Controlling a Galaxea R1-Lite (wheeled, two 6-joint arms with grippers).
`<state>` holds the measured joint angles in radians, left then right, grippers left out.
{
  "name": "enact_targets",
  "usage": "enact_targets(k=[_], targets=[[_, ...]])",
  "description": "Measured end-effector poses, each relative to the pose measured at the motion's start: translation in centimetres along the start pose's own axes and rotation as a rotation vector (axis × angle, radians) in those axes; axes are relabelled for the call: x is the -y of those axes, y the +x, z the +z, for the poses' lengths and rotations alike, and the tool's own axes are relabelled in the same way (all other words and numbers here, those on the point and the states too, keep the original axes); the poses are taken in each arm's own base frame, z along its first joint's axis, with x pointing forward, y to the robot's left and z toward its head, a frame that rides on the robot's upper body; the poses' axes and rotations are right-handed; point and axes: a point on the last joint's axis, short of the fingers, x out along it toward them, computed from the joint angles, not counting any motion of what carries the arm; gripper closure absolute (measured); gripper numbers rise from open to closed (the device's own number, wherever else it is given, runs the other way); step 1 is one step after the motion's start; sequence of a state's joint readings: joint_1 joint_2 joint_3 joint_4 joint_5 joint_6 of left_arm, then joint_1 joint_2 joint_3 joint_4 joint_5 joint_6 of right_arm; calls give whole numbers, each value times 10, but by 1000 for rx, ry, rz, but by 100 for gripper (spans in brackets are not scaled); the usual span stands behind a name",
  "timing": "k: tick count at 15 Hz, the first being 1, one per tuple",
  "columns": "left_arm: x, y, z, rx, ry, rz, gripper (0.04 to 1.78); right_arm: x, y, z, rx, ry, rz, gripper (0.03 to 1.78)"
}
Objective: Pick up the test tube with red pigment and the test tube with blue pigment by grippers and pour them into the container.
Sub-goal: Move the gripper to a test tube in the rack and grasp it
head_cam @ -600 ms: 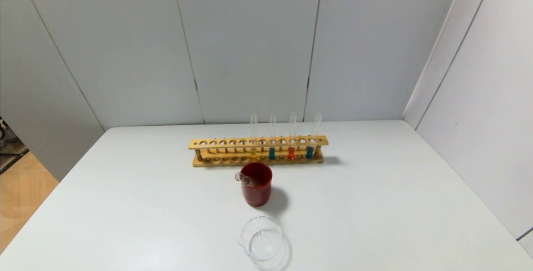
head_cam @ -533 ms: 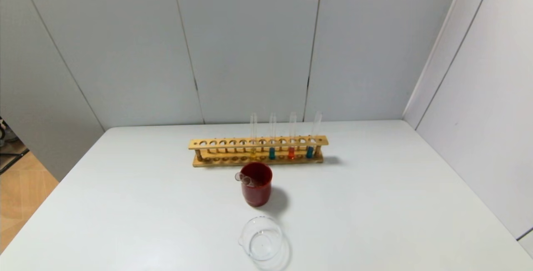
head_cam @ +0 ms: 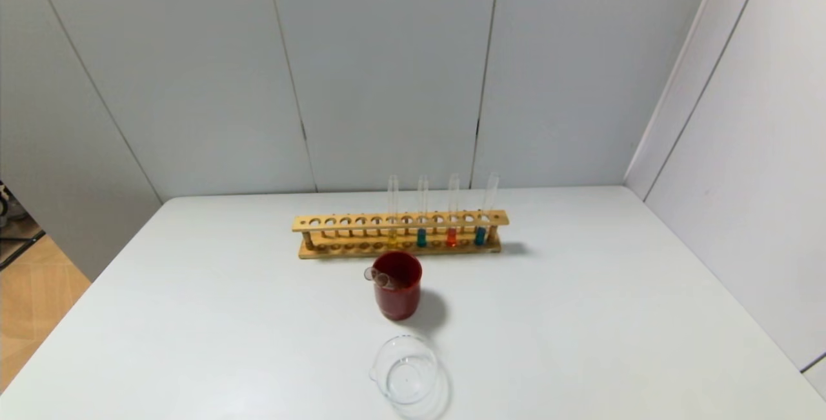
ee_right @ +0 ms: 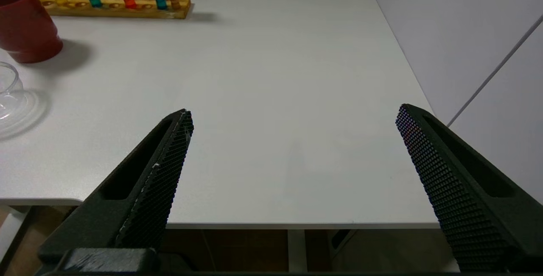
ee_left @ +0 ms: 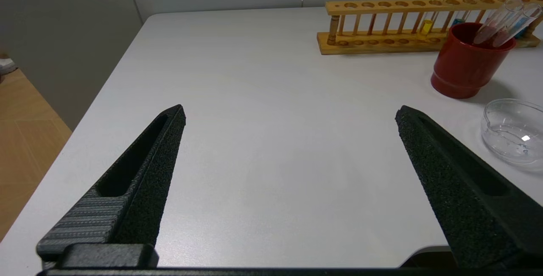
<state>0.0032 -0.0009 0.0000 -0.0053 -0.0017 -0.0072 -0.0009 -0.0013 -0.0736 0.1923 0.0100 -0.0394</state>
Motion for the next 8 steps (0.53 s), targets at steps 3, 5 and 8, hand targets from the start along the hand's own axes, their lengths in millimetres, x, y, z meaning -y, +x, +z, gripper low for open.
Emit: enact_targets(k=[3, 5, 8], targets=[[0, 0, 0, 0, 0, 1, 7, 0, 0, 0, 3, -2, -1, 6], [0, 0, 0, 0, 0, 0, 7, 0, 1, 1, 13, -3, -1, 6], [0, 0, 0, 0, 0, 0, 7, 0, 1, 0, 14, -7, 2, 6]])
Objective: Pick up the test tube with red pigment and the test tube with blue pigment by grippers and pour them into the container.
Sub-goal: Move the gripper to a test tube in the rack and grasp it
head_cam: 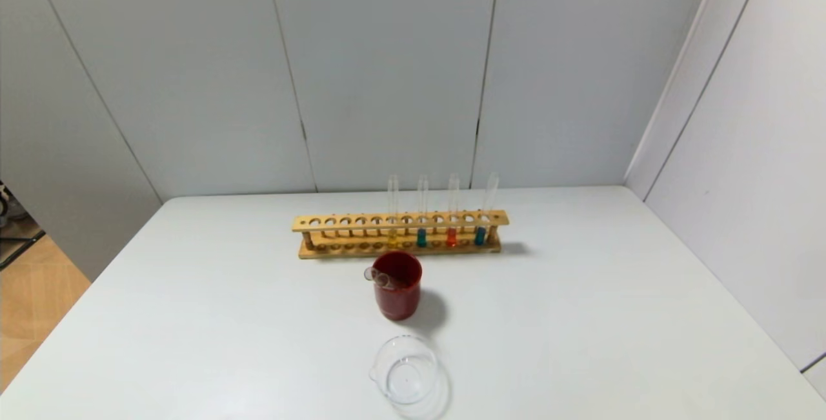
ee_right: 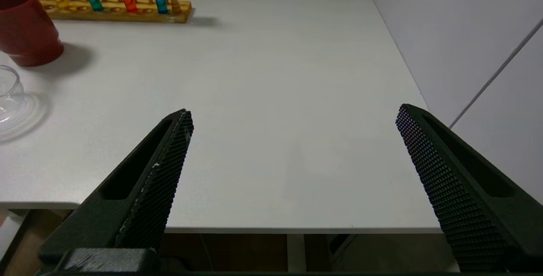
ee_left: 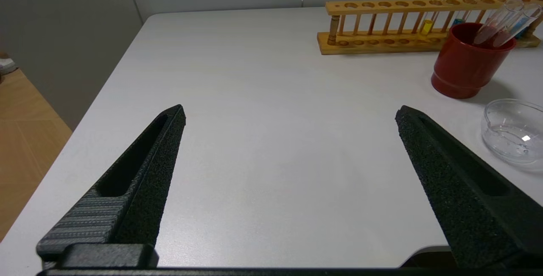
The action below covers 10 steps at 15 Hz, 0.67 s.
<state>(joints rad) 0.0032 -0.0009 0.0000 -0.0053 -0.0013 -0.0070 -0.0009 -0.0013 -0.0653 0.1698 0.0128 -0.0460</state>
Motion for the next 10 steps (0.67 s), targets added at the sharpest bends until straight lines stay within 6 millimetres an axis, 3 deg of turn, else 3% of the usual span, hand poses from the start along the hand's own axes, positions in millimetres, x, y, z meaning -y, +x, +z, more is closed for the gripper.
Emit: enact_targets(k=[5, 10], targets=[[0, 0, 0, 0, 0, 0, 7, 0, 0, 4, 48, -64, 27, 6], [0, 0, 0, 0, 0, 0, 7, -3, -14, 33, 157, -43, 173, 6]])
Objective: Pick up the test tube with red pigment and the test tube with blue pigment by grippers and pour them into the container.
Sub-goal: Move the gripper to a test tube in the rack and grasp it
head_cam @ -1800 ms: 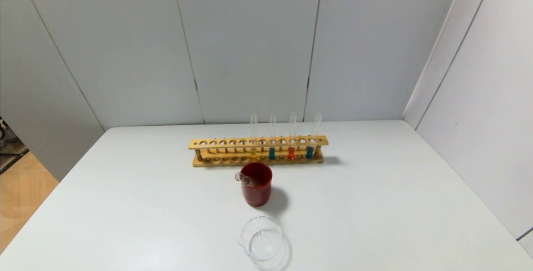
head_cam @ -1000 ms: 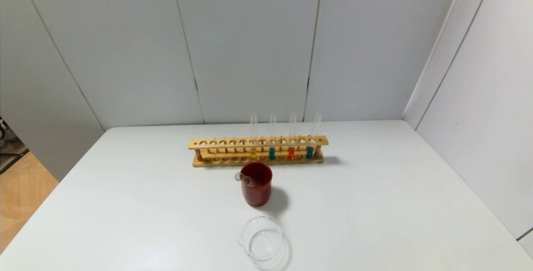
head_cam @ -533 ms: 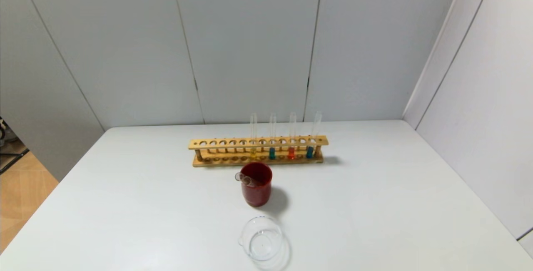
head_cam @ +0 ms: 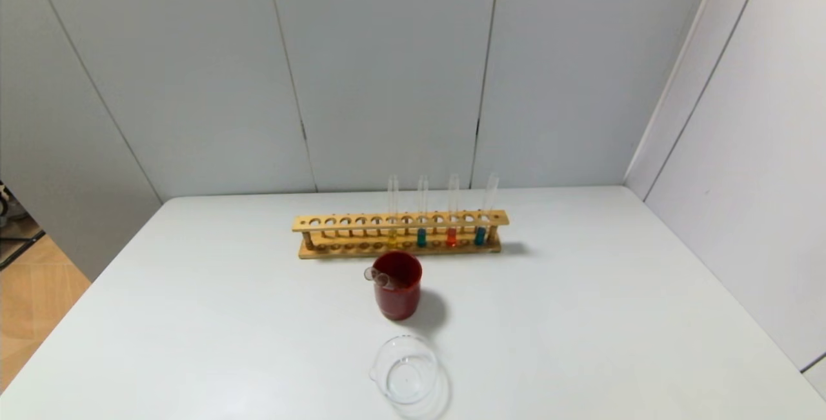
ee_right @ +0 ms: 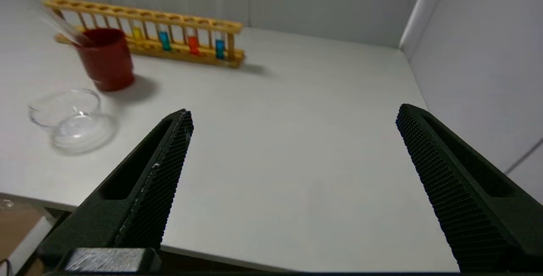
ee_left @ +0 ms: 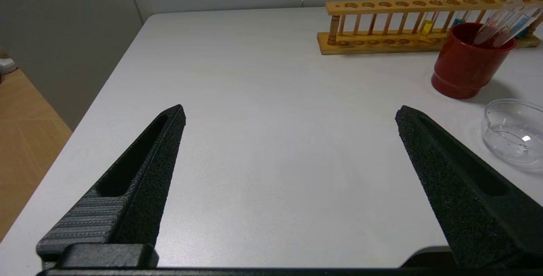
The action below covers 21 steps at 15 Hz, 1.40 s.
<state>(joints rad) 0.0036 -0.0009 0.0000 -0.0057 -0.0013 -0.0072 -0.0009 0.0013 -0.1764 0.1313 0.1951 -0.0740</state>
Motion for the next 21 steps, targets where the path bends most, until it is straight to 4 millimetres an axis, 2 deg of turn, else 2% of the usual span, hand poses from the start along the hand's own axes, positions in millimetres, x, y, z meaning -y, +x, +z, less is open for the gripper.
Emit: enact_targets(k=[3, 6, 8, 10, 13, 15, 18, 21], targets=[[0, 0, 0, 0, 0, -1, 7, 1, -4, 25, 55, -9, 10, 6], [0, 0, 0, 0, 0, -1, 7, 4, -4, 66, 99, 38, 45, 6], [0, 0, 0, 0, 0, -1, 7, 7, 0, 95, 111, 92, 89, 6], [0, 0, 0, 0, 0, 0, 7, 12, 13, 122, 115, 151, 131, 6], [0, 0, 0, 0, 0, 0, 7, 18, 49, 148, 110, 205, 180, 6], [0, 0, 0, 0, 0, 0, 7, 22, 79, 155, 85, 218, 195, 6], [0, 0, 0, 0, 0, 0, 7, 26, 133, 158, 30, 232, 227, 6], [0, 0, 0, 0, 0, -1, 7, 30, 194, 152, -26, 244, 257, 6]])
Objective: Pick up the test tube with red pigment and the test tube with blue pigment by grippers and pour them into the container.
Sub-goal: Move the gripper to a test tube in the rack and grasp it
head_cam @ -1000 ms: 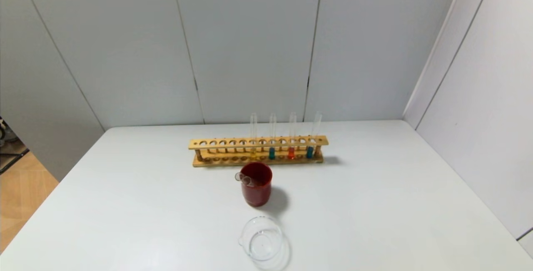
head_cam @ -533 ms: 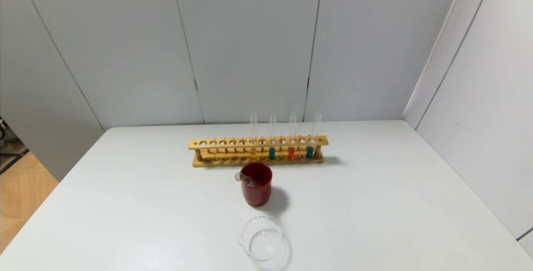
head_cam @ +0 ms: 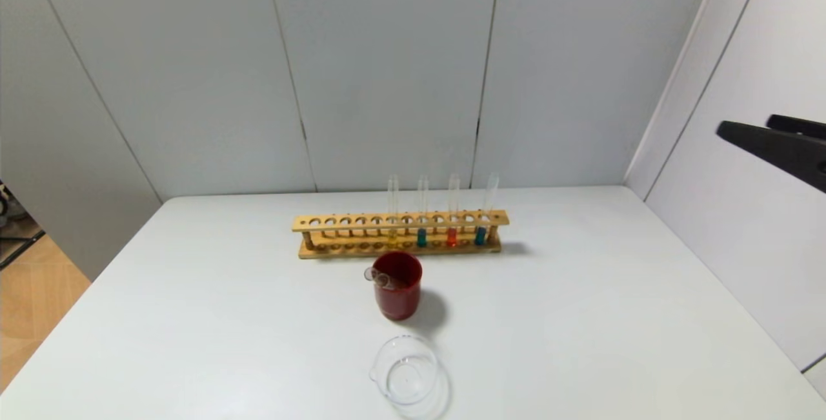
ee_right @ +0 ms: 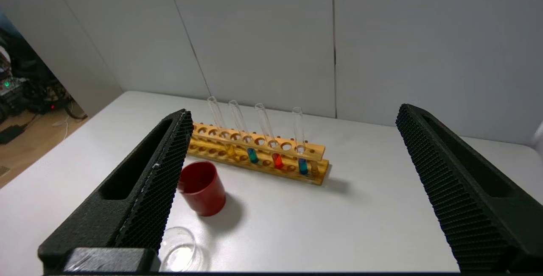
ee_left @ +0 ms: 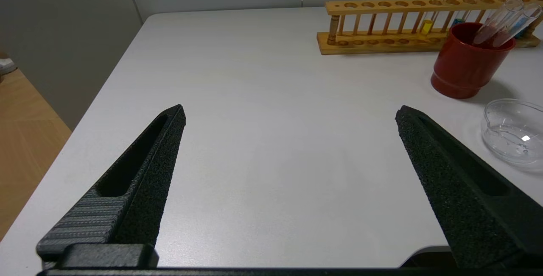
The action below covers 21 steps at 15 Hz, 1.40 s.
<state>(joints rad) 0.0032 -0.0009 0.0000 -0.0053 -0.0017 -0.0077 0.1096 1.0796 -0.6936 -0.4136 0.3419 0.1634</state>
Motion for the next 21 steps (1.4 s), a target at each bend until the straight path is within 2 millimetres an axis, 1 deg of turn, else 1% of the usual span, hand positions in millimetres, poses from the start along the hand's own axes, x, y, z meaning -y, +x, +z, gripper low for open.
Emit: enact_targets(k=[2, 4, 7, 10, 12, 15, 18, 21], targets=[[0, 0, 0, 0, 0, 0, 7, 14, 38, -7, -41, 13, 24, 6], [0, 0, 0, 0, 0, 0, 7, 30, 79, -24, -92, 29, 58, 6], [0, 0, 0, 0, 0, 0, 7, 53, 134, -58, -153, 50, 93, 6], [0, 0, 0, 0, 1, 0, 7, 67, 177, -92, -211, 57, 113, 6], [0, 0, 0, 0, 1, 0, 7, 71, 200, -113, -249, 51, 127, 6], [0, 0, 0, 0, 0, 0, 7, 67, 224, -136, -294, 54, 158, 6], [0, 0, 0, 0, 0, 0, 7, 59, 239, -154, -326, 57, 191, 6], [0, 0, 0, 0, 0, 0, 7, 57, 250, -164, -338, 54, 204, 6]])
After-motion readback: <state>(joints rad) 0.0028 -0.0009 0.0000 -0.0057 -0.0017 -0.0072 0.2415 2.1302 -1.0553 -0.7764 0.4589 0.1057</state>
